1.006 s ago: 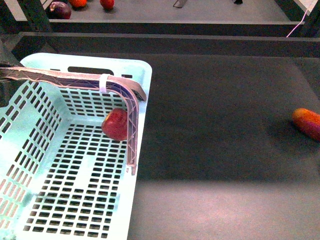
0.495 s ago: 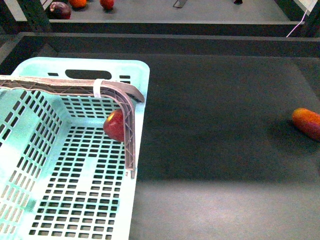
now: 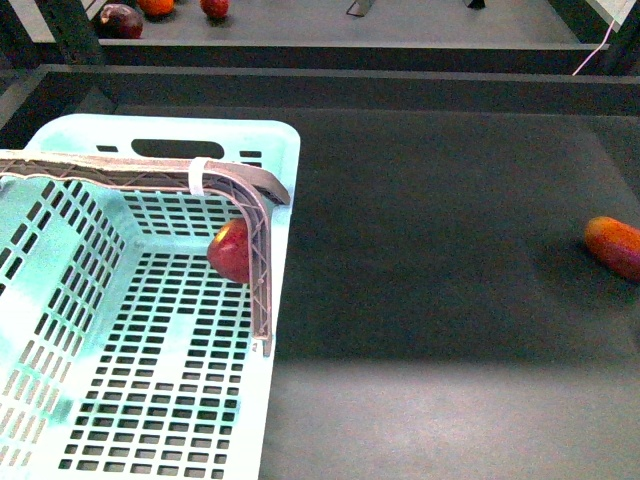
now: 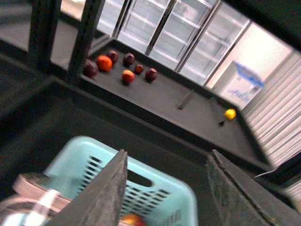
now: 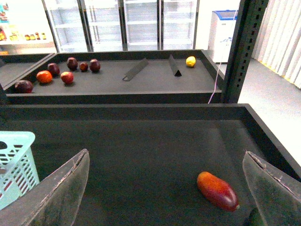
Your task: Pick apple with right arm and hold basket with left
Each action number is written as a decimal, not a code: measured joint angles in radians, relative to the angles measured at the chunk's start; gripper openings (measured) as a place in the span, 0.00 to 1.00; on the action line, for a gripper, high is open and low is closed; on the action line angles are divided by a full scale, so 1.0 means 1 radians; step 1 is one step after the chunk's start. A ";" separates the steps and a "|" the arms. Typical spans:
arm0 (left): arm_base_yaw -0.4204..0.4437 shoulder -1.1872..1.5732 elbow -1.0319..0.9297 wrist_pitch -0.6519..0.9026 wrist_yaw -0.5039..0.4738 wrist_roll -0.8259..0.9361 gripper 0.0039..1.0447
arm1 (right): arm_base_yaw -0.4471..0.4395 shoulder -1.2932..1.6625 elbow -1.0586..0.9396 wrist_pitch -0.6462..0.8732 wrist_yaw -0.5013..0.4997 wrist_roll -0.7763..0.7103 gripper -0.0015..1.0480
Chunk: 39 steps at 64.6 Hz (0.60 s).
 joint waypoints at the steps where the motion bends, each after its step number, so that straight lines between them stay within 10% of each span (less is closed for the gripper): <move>1: 0.006 -0.012 -0.008 -0.005 0.006 0.034 0.37 | 0.000 0.000 0.000 0.000 0.000 0.000 0.91; 13: 0.065 -0.135 -0.074 -0.071 0.066 0.220 0.02 | 0.000 0.000 0.000 0.000 0.000 0.000 0.91; 39: 0.198 -0.388 -0.163 -0.223 0.196 0.255 0.03 | 0.000 0.000 0.000 0.000 0.001 0.000 0.91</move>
